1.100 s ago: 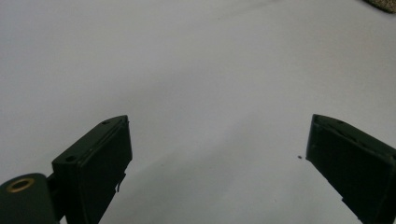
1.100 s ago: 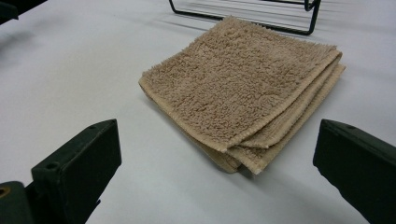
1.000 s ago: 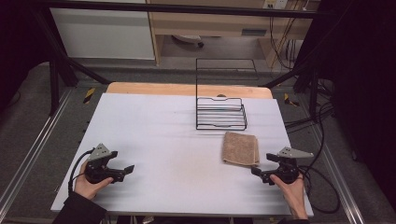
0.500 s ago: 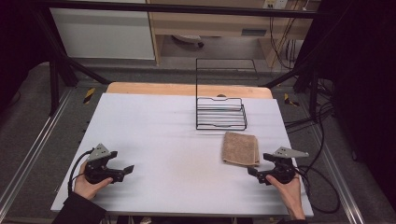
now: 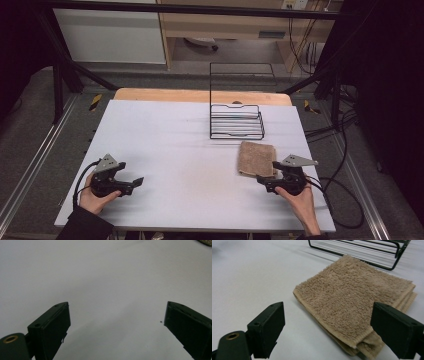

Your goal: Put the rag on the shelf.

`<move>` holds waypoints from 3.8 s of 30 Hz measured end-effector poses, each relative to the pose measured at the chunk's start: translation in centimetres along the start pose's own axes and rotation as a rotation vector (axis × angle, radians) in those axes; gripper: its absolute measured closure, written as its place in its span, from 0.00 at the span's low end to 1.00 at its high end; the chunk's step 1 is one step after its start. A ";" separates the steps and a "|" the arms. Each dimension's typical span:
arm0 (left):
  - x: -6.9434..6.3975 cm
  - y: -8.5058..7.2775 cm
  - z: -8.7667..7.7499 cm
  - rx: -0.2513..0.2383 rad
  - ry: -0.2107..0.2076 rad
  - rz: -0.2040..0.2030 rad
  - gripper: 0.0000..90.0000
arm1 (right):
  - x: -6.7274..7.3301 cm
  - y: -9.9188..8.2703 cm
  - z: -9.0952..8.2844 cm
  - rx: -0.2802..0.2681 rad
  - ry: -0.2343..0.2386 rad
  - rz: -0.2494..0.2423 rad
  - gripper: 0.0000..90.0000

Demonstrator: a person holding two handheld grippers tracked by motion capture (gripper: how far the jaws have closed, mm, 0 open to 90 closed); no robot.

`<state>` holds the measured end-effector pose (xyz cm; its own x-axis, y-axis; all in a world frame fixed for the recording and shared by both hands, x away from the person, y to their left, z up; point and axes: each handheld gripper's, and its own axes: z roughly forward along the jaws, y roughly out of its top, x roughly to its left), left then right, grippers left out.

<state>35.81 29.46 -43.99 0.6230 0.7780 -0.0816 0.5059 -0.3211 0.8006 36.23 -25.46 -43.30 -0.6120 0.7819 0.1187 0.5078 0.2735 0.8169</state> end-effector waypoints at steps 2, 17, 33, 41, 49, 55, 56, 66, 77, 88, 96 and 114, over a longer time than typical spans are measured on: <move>0.0 0.0 0.0 0.002 0.001 0.002 0.07 | 0.4 0.3 0.4 0.012 0.001 -0.013 0.20; 0.0 0.0 0.1 0.007 0.003 0.002 0.08 | 2.2 1.5 4.6 0.128 0.032 -0.164 0.59; 0.0 0.0 0.1 0.014 -0.002 0.008 0.09 | 2.5 1.9 6.1 0.152 0.049 -0.247 0.79; 0.0 -0.1 0.1 0.011 -0.002 0.005 0.09 | 2.4 1.9 6.2 0.160 0.035 -0.271 0.94; 0.0 -0.1 0.1 0.014 -0.002 0.008 0.09 | 2.3 2.2 5.9 0.152 0.038 -0.238 0.97; 0.0 -0.1 0.1 0.010 0.000 0.003 0.09 | 3.0 2.8 5.1 0.102 0.069 -0.232 0.98; 0.0 -0.1 0.1 0.010 0.000 0.003 0.09 | 3.3 2.9 5.0 0.103 0.075 -0.236 0.98; 0.1 -0.1 0.1 0.009 -0.001 0.004 0.10 | 4.9 3.3 5.1 0.093 0.167 -0.247 0.98; 0.1 -0.1 0.1 0.010 0.000 0.003 0.10 | 7.1 3.5 5.4 0.079 0.265 -0.274 0.98; 0.0 0.0 0.1 0.010 -0.002 0.004 0.10 | 9.2 3.6 6.1 0.083 0.332 -0.287 0.98; 0.0 0.0 0.1 0.011 -0.002 0.004 0.10 | 10.7 3.2 6.6 0.118 0.392 -0.314 0.98; -0.1 0.0 0.2 0.019 -0.002 0.003 0.09 | 6.8 3.4 4.4 0.027 0.230 -0.178 0.62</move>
<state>35.92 29.23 -44.09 0.6256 0.7760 -0.0807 0.5154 -0.3335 0.7894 36.43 -16.78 -42.22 -0.8128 0.5735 0.1028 0.3947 0.4122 0.8212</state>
